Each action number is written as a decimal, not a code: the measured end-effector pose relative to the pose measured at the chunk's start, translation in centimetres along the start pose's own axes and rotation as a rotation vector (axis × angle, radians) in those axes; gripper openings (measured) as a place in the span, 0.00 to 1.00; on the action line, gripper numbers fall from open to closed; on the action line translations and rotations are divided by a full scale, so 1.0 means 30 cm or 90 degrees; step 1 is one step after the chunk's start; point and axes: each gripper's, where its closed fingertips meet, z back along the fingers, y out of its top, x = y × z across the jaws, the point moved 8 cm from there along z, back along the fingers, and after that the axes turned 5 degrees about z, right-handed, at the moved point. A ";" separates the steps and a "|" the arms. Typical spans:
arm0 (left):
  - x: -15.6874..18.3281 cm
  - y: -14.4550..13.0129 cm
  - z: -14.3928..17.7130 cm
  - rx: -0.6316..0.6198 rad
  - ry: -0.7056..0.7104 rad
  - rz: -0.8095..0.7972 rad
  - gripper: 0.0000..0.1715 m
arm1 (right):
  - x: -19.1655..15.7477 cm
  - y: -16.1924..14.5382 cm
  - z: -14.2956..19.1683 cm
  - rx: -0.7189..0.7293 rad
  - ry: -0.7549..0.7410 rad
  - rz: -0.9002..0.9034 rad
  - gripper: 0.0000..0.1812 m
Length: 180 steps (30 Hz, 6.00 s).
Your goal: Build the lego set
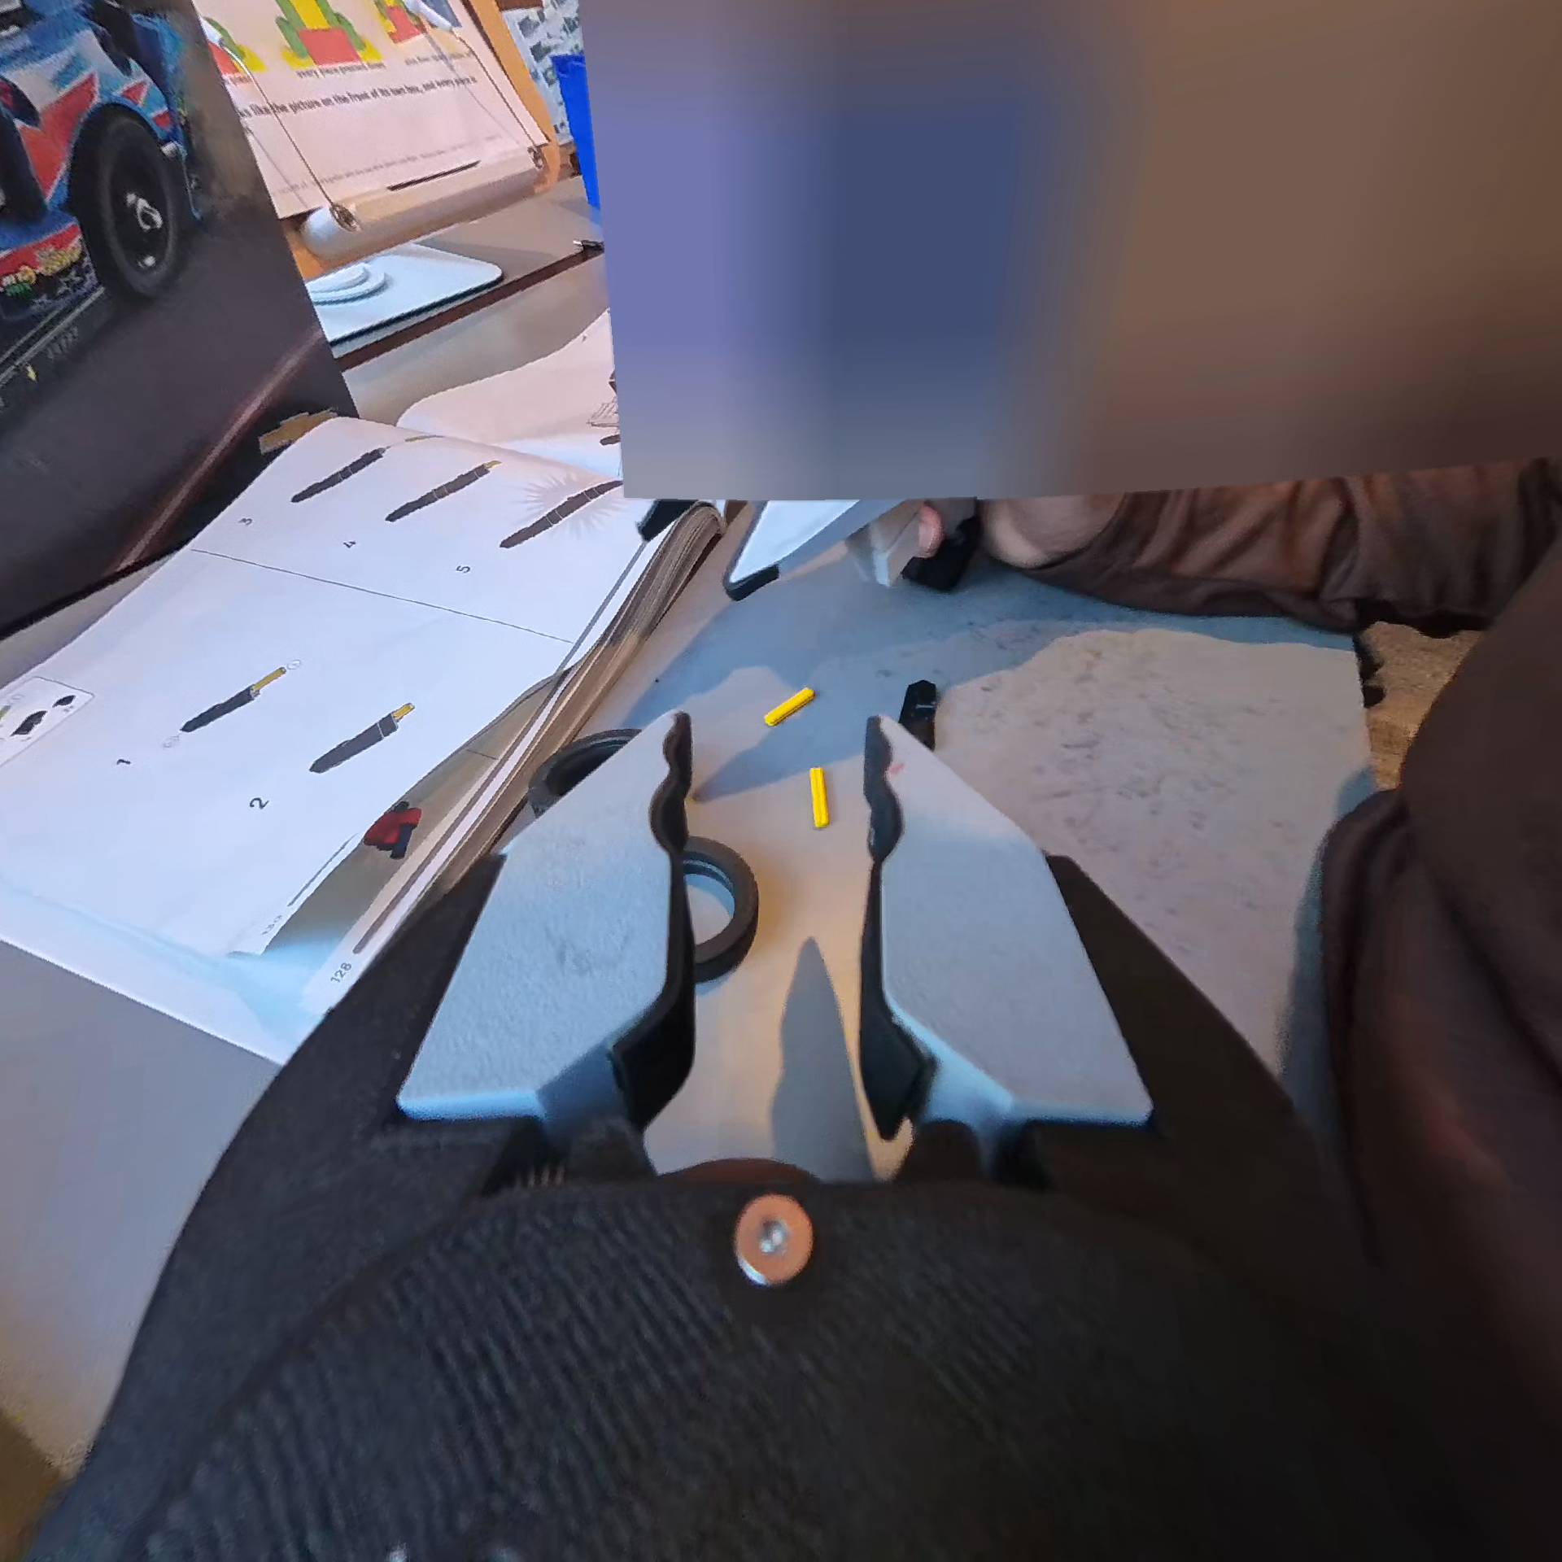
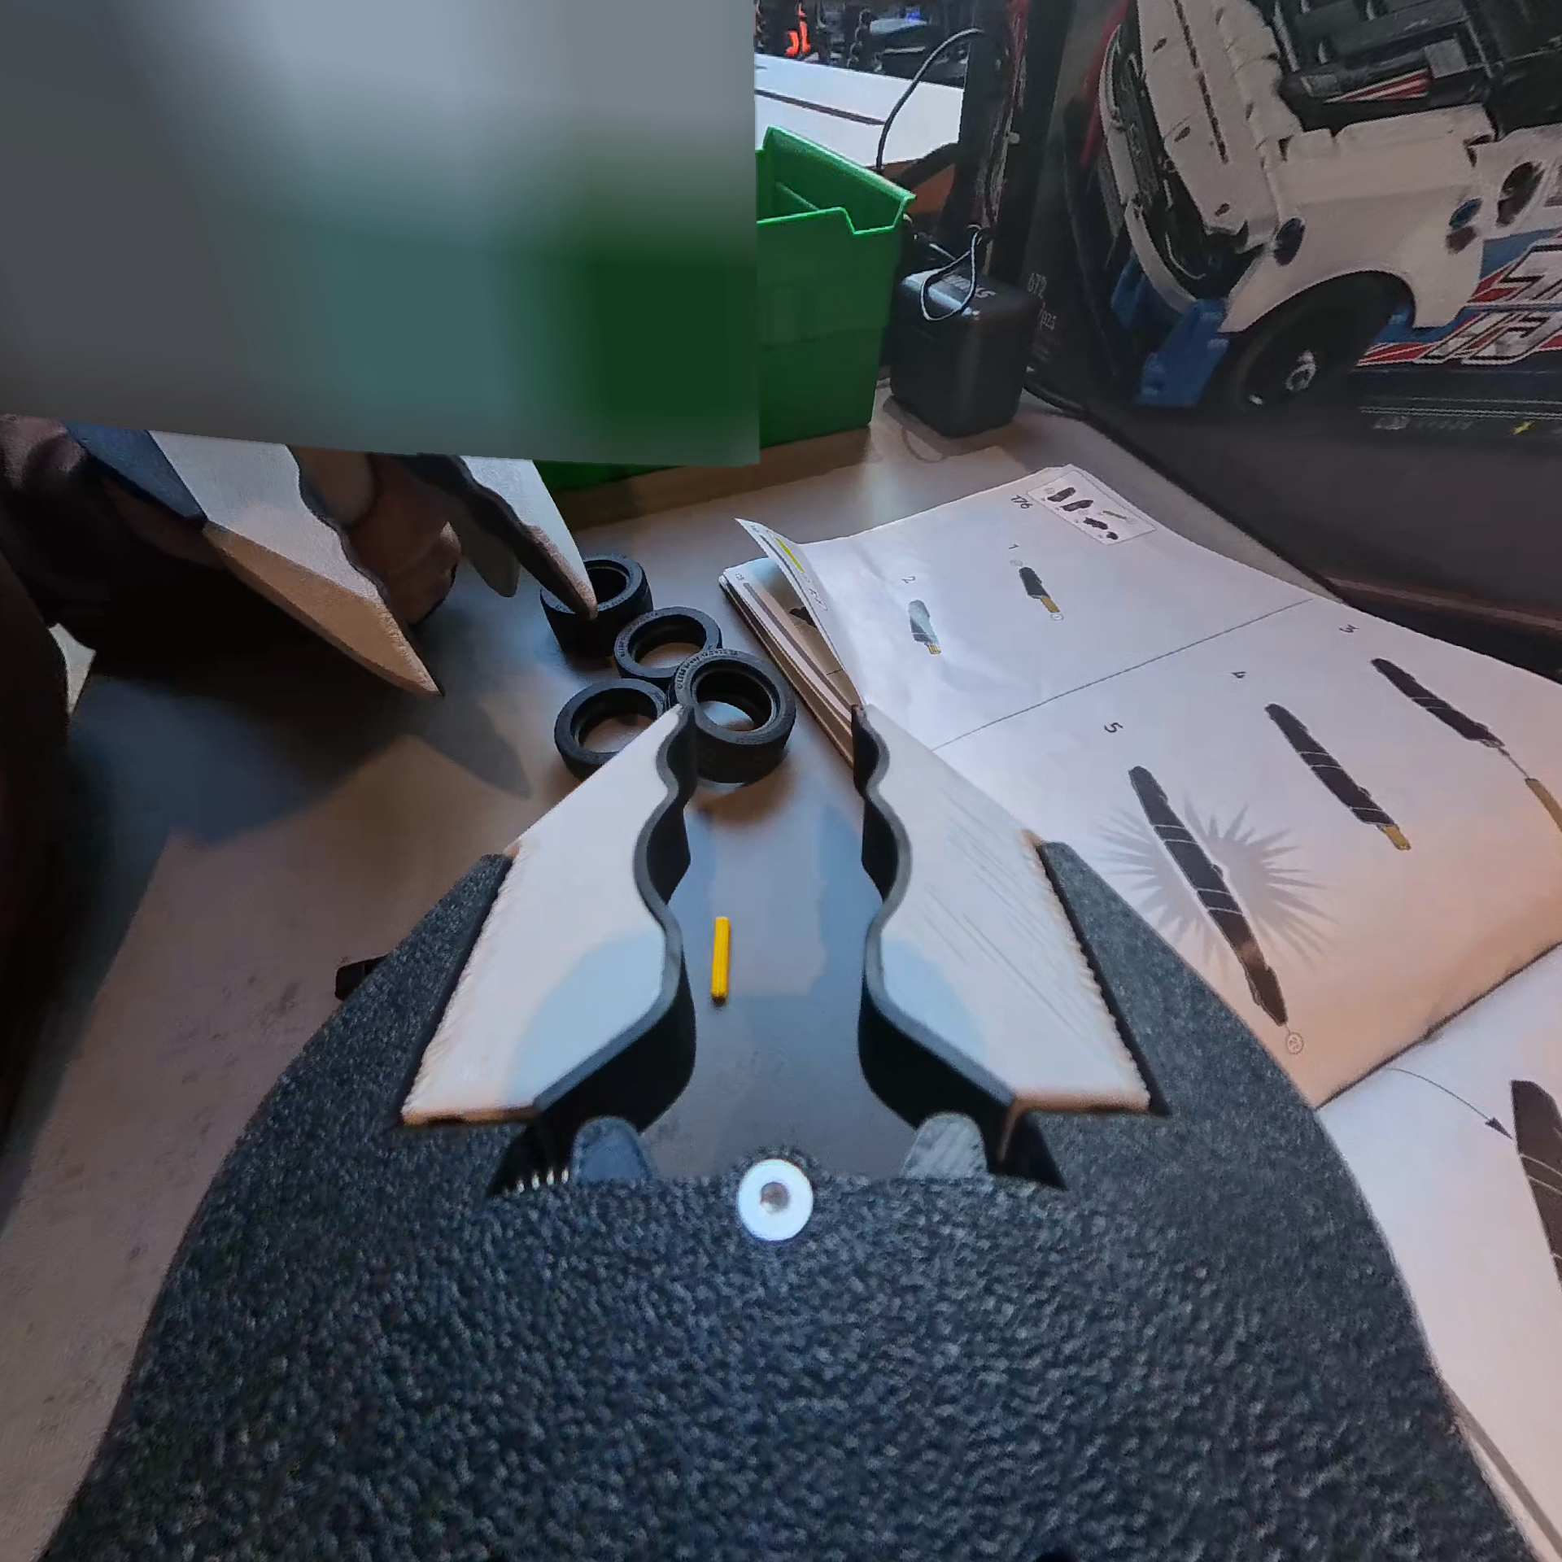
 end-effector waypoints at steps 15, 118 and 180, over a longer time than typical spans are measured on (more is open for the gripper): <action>-0.010 -0.020 -0.014 -0.023 -0.020 0.051 0.22 | 0.010 0.001 0.011 0.016 0.007 -0.021 0.19; 0.076 -0.102 -0.072 -0.216 0.047 -0.181 0.18 | -0.383 -0.120 0.019 -0.254 -0.014 -0.116 0.03; 0.094 -0.081 -0.057 -0.190 -0.255 0.183 0.22 | -0.453 -0.038 0.032 -0.239 -0.046 0.257 0.16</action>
